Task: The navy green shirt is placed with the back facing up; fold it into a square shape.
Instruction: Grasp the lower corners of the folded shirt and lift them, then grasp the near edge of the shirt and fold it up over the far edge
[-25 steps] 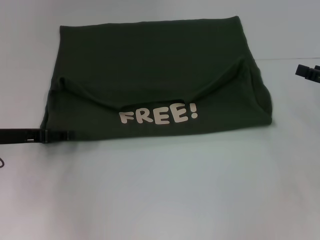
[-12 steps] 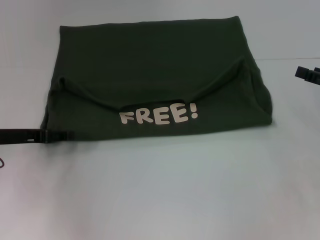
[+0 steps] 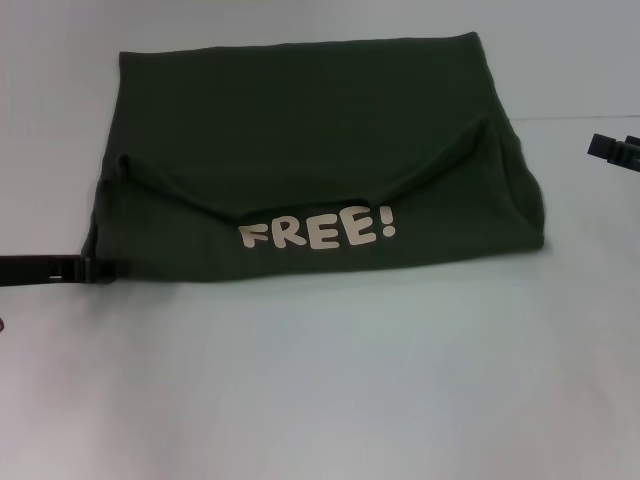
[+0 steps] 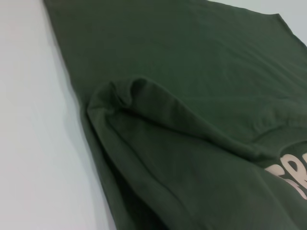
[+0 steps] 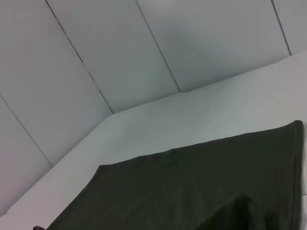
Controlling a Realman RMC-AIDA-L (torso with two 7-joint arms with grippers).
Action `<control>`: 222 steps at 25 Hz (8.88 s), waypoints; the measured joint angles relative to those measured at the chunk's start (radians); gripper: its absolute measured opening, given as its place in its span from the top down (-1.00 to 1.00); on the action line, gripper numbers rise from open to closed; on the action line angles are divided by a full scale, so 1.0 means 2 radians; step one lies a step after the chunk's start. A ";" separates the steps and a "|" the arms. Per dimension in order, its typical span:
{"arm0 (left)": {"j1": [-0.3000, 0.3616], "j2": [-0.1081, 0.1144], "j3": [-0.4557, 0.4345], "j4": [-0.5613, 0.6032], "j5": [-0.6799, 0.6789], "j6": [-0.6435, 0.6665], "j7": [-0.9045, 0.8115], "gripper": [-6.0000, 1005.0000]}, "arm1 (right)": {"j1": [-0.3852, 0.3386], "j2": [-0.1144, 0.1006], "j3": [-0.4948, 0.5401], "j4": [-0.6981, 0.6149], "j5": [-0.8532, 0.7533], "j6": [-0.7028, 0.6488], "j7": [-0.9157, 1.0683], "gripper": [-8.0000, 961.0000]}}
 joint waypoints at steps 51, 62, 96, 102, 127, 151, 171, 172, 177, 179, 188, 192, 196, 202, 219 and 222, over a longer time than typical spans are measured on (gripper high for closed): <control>-0.009 0.005 0.000 -0.009 0.014 -0.009 -0.020 0.86 | 0.095 -0.018 -0.032 -0.056 -0.296 -0.040 0.213 -0.75; -0.009 0.005 -0.001 -0.010 0.014 -0.006 -0.021 0.86 | 0.115 0.000 -0.065 0.001 -0.296 0.044 0.209 -0.75; -0.009 0.005 0.001 -0.010 0.014 -0.005 -0.020 0.86 | 0.131 0.034 -0.082 0.025 -0.297 0.122 0.191 -0.74; -0.009 0.005 0.001 -0.010 0.014 -0.005 -0.018 0.86 | 0.131 0.034 -0.083 0.026 -0.297 0.122 0.191 -0.74; -0.010 0.005 0.001 -0.010 0.015 -0.005 -0.019 0.86 | 0.129 0.034 -0.089 0.024 -0.298 0.122 0.191 0.00; -0.011 0.005 0.002 -0.012 0.015 -0.005 -0.019 0.85 | 0.127 0.033 -0.100 0.022 -0.296 0.124 0.187 0.92; -0.003 0.018 -0.011 0.037 0.035 0.118 -0.028 0.86 | 0.080 0.025 -0.059 -0.068 -0.293 -0.029 0.185 0.92; 0.001 0.020 -0.012 0.049 0.040 0.139 -0.032 0.86 | 0.077 0.025 -0.057 -0.072 -0.293 -0.037 0.184 0.92; 0.012 0.025 -0.018 0.073 0.041 0.186 -0.027 0.86 | 0.063 0.022 -0.042 -0.083 -0.292 -0.078 0.173 0.92; 0.016 0.027 -0.022 0.079 0.041 0.208 -0.017 0.86 | 0.058 0.020 -0.032 -0.083 -0.292 -0.091 0.166 0.92; 0.022 0.033 -0.025 0.115 0.071 0.309 0.009 0.85 | 0.044 0.014 -0.015 -0.083 -0.292 -0.131 0.148 0.92; 0.020 0.034 -0.025 0.126 0.080 0.332 0.016 0.85 | 0.035 0.012 -0.008 -0.084 -0.292 -0.146 0.142 0.92; 0.018 0.036 -0.025 0.131 0.084 0.337 0.016 0.85 | 0.024 0.010 0.007 -0.084 -0.290 -0.171 0.128 0.92; 0.014 0.038 -0.025 0.132 0.092 0.338 0.016 0.86 | 0.001 0.012 0.044 -0.094 -0.287 -0.214 0.104 0.92; -0.003 0.053 -0.094 0.128 0.084 0.371 0.026 0.86 | -0.018 0.011 0.080 -0.091 -0.241 -0.232 0.094 0.92; -0.004 0.055 -0.112 0.123 0.056 0.354 0.023 0.86 | -0.013 0.011 0.089 -0.091 -0.223 -0.229 0.098 0.92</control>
